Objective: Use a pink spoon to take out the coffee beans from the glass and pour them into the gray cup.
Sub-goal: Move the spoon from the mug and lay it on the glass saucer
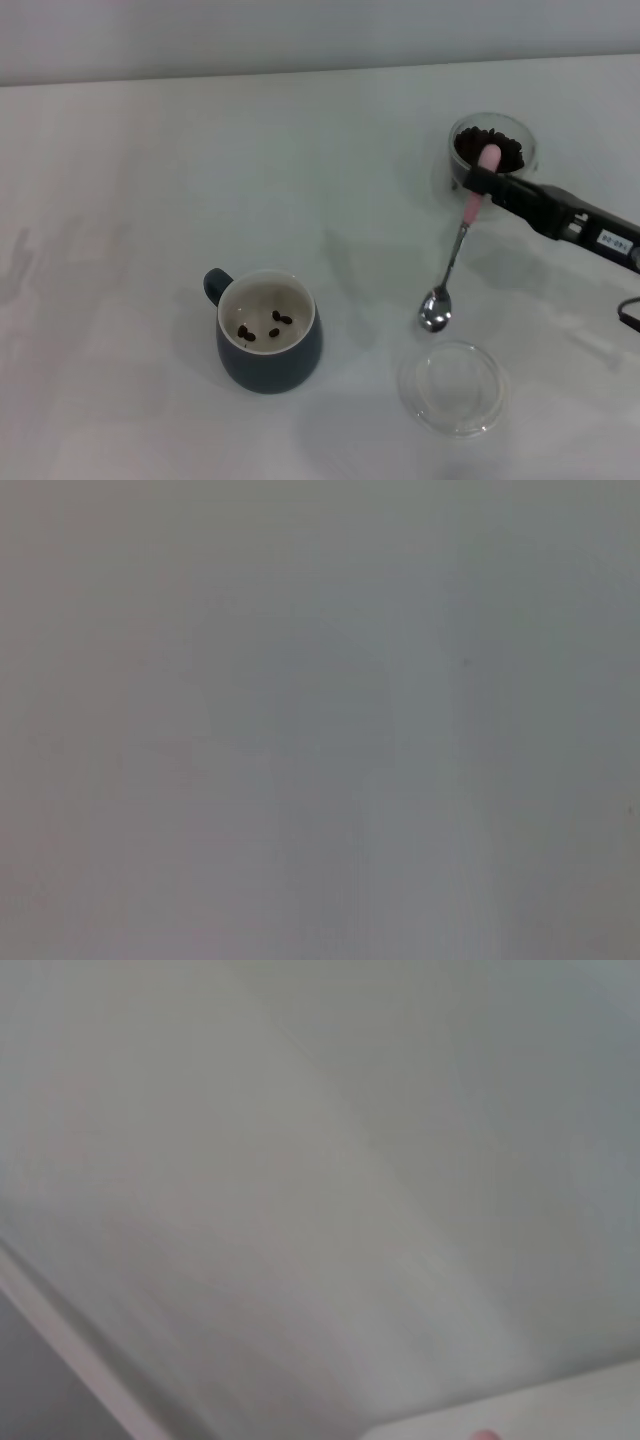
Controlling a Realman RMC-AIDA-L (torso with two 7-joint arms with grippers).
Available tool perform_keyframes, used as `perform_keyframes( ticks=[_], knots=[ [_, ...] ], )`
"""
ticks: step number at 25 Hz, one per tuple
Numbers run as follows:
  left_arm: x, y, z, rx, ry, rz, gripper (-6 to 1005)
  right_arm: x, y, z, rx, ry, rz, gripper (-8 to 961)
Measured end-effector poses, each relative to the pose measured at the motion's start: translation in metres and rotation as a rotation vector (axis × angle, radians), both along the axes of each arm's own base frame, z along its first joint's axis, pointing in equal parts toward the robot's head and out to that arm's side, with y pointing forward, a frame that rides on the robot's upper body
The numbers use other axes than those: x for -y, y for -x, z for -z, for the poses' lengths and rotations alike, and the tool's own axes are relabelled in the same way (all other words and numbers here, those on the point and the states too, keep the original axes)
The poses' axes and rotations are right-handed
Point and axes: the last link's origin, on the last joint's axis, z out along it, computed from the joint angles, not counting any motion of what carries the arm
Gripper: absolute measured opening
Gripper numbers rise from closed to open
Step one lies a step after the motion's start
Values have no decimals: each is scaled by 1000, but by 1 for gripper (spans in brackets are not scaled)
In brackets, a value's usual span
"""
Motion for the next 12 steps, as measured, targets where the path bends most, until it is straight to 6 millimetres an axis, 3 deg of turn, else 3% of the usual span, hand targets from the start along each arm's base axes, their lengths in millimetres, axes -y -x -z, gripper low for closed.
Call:
perform_keyframes(
  ticks=[12],
  knots=[
    [-1,-1,0,0,0,2,754,17,-20,11,65,50,79,145]
  ],
)
